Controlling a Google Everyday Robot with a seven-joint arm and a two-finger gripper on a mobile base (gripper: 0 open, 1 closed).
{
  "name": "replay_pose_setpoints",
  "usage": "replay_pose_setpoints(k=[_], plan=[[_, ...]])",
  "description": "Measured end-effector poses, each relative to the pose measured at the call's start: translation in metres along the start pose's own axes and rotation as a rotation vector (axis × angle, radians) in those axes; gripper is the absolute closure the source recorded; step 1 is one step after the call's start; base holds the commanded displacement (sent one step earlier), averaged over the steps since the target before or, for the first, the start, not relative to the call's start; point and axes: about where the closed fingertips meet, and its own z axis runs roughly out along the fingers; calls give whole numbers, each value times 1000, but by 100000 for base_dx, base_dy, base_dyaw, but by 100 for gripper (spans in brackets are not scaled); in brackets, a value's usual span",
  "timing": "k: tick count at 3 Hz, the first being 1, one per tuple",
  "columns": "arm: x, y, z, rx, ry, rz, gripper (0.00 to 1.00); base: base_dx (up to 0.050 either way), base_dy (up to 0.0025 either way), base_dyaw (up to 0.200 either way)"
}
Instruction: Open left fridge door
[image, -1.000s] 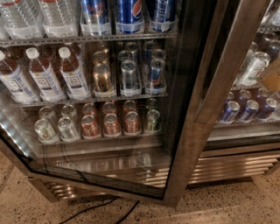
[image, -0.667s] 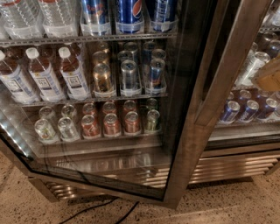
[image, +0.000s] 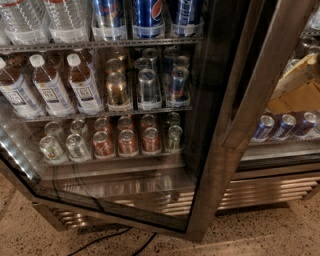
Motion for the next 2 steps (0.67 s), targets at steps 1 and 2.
replay_pose_setpoints(k=[1,2], plan=[[0,-1,0,3,-2,2,100,0,0,0],[-6,-8,24,-36,8,-10,100,0,0,0]])
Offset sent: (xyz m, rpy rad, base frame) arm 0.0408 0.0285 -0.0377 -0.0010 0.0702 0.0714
